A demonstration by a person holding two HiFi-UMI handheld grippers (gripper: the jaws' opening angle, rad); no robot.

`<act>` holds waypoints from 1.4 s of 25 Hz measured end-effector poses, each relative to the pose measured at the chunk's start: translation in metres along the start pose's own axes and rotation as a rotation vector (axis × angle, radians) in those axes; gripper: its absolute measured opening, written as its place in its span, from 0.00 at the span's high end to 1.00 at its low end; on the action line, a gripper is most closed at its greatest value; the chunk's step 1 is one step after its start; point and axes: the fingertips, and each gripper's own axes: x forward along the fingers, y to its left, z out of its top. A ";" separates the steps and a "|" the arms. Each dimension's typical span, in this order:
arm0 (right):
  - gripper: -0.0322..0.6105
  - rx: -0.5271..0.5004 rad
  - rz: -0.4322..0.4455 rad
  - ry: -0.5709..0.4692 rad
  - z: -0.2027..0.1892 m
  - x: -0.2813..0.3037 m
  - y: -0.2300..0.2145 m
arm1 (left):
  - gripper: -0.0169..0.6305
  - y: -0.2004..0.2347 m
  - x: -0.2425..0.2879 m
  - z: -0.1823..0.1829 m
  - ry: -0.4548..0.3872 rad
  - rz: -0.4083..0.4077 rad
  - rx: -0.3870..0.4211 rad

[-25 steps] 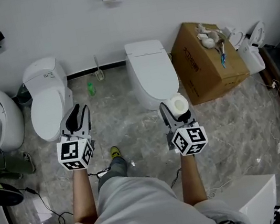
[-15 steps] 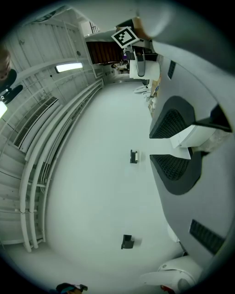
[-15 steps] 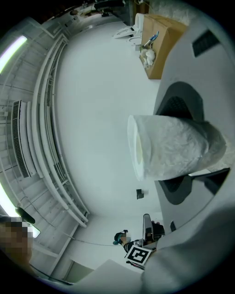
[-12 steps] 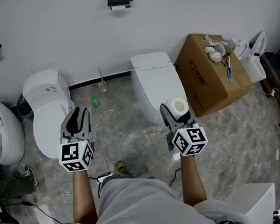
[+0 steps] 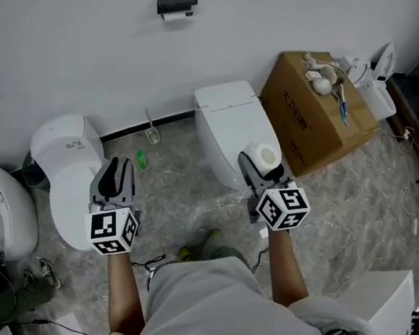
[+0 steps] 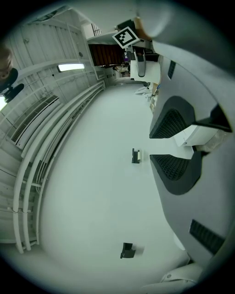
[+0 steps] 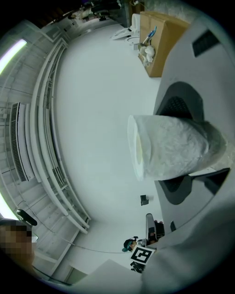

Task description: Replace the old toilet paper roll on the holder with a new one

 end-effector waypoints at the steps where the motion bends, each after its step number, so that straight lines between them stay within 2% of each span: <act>1: 0.49 0.005 -0.001 -0.002 -0.001 0.003 -0.001 | 0.80 0.001 0.003 0.000 0.001 -0.002 0.001; 7: 0.49 0.046 0.009 -0.004 -0.010 0.037 -0.014 | 0.80 0.011 0.034 -0.005 -0.011 -0.004 0.022; 15: 0.49 0.059 0.025 -0.020 -0.010 0.117 -0.046 | 0.80 0.030 0.111 -0.009 -0.002 0.005 0.043; 26: 0.49 0.101 0.069 0.021 0.004 0.263 -0.124 | 0.80 0.052 0.260 -0.008 0.064 0.055 0.050; 35: 0.49 0.135 0.056 0.034 0.041 0.371 -0.225 | 0.77 0.047 0.411 0.003 0.114 0.053 0.067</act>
